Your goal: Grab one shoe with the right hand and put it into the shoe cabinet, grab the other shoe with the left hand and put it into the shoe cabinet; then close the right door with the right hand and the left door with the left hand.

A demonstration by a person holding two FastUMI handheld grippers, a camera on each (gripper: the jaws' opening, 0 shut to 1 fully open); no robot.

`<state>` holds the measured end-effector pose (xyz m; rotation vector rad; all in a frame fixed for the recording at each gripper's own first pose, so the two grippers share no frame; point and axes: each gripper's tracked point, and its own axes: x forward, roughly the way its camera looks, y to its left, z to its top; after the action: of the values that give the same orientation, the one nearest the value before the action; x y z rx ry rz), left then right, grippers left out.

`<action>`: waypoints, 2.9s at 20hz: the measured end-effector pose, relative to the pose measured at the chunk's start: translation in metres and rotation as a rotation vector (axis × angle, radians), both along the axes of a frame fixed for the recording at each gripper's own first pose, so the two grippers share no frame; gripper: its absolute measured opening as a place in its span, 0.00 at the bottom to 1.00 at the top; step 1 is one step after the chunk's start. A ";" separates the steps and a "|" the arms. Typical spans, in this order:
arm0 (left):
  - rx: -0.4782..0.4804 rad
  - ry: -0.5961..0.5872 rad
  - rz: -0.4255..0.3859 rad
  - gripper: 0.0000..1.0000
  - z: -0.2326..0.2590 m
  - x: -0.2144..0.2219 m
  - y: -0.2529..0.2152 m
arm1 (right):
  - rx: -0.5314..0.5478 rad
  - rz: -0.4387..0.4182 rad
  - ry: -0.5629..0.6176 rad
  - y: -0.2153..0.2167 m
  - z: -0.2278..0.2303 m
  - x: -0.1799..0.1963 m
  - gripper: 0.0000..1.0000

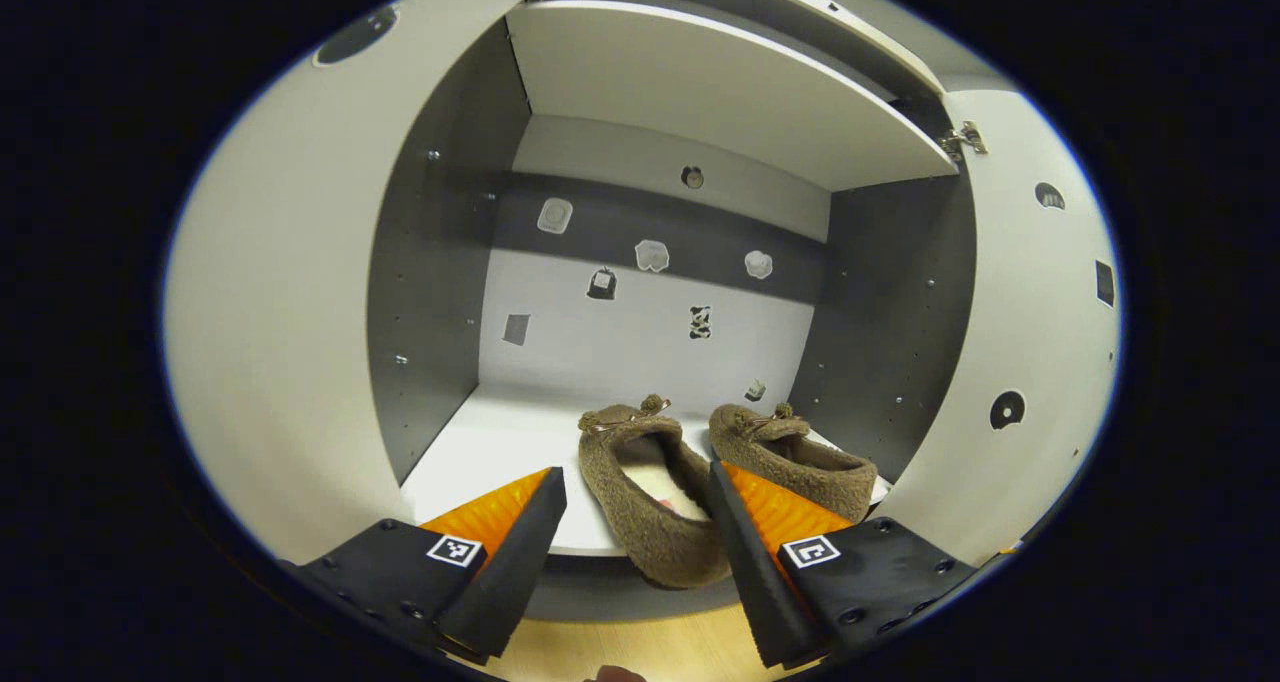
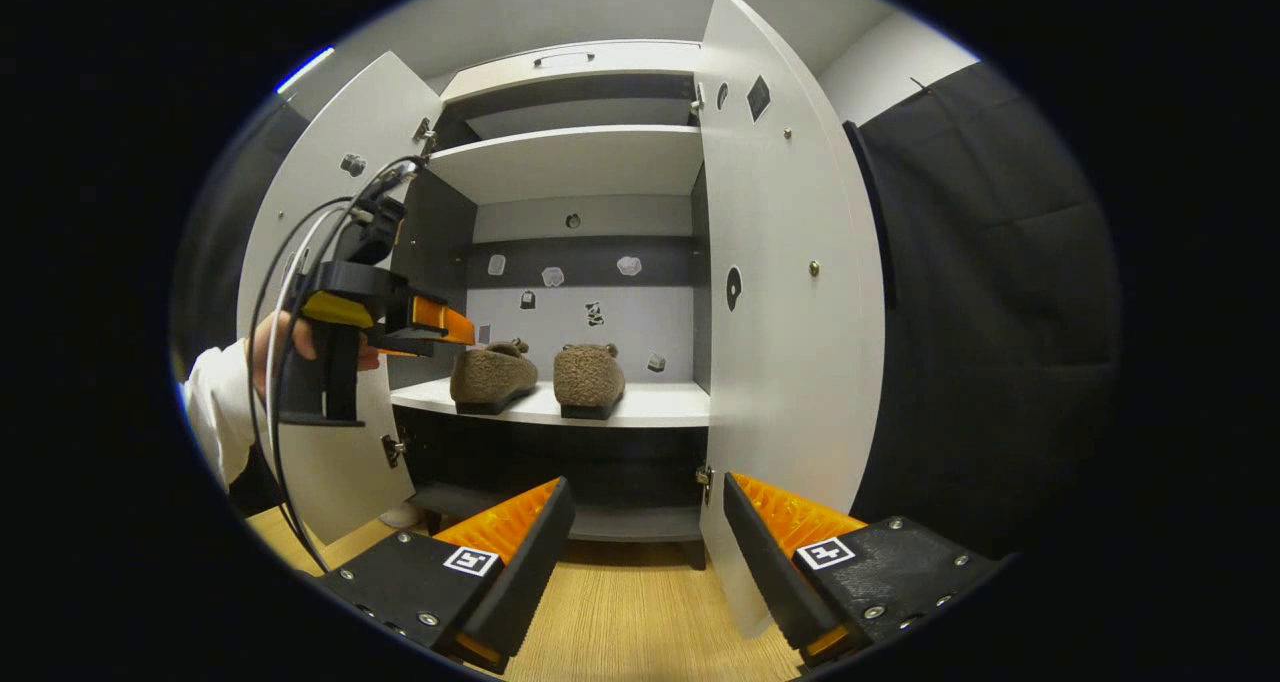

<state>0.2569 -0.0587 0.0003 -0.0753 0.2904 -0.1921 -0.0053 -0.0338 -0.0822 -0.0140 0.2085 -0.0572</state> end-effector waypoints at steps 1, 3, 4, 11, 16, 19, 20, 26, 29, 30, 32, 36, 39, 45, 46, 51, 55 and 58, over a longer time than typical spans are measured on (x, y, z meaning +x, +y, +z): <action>-0.005 -0.019 0.002 0.93 0.004 -0.013 -0.001 | 0.003 0.005 -0.004 0.002 0.002 0.000 0.93; 0.001 -0.052 0.012 0.93 0.012 -0.039 0.002 | 0.009 0.019 -0.017 0.008 0.008 0.001 0.93; 0.015 -0.072 0.018 0.93 0.016 -0.050 0.005 | 0.011 0.026 -0.025 0.010 0.011 0.002 0.93; 0.088 -0.143 0.117 0.93 0.003 -0.139 0.031 | 0.031 0.052 -0.055 0.025 0.020 -0.005 0.93; 0.101 -0.134 0.151 0.93 -0.022 -0.180 0.041 | 0.040 0.046 -0.049 0.021 0.019 -0.011 0.92; 0.074 -0.166 0.139 0.93 -0.024 -0.193 0.039 | 0.025 0.038 -0.081 0.008 0.033 -0.017 0.93; 0.086 -0.168 0.145 0.93 -0.028 -0.197 0.041 | 0.010 0.027 -0.090 -0.001 0.038 -0.020 0.93; 0.073 -0.154 0.144 0.93 -0.040 -0.209 0.036 | -0.041 -0.142 -0.154 -0.097 0.097 -0.042 0.93; 0.091 -0.168 0.145 0.93 -0.038 -0.210 0.039 | -0.068 -0.234 -0.200 -0.149 0.133 -0.043 0.93; 0.093 -0.169 0.146 0.93 -0.037 -0.210 0.040 | -0.092 -0.267 -0.209 -0.166 0.143 -0.040 0.93; 0.099 -0.167 0.148 0.93 -0.038 -0.211 0.040 | -0.115 -0.307 -0.214 -0.192 0.158 -0.030 0.93; 0.102 -0.160 0.162 0.93 -0.040 -0.216 0.046 | -0.058 -0.314 -0.218 -0.215 0.166 -0.003 0.93; 0.110 -0.154 0.170 0.93 -0.042 -0.217 0.051 | -0.045 -0.298 -0.212 -0.218 0.163 0.013 0.93; 0.114 -0.151 0.186 0.93 -0.043 -0.215 0.057 | -0.089 -0.269 -0.231 -0.209 0.170 0.027 0.92; 0.115 -0.150 0.187 0.93 -0.044 -0.215 0.059 | -0.103 -0.268 -0.233 -0.208 0.171 0.026 0.91; 0.112 -0.152 0.185 0.93 -0.045 -0.211 0.060 | -0.123 -0.286 -0.229 -0.205 0.172 0.026 0.90; 0.106 -0.158 0.170 0.93 -0.043 -0.209 0.057 | -0.123 -0.288 -0.225 -0.195 0.170 0.023 0.89; 0.104 -0.155 0.160 0.93 -0.044 -0.208 0.055 | -0.147 -0.288 -0.230 -0.188 0.171 0.023 0.89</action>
<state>0.0486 -0.0032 -0.0436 0.0193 0.1383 -0.0233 0.0178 -0.2218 0.0888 -0.1231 -0.0253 -0.3590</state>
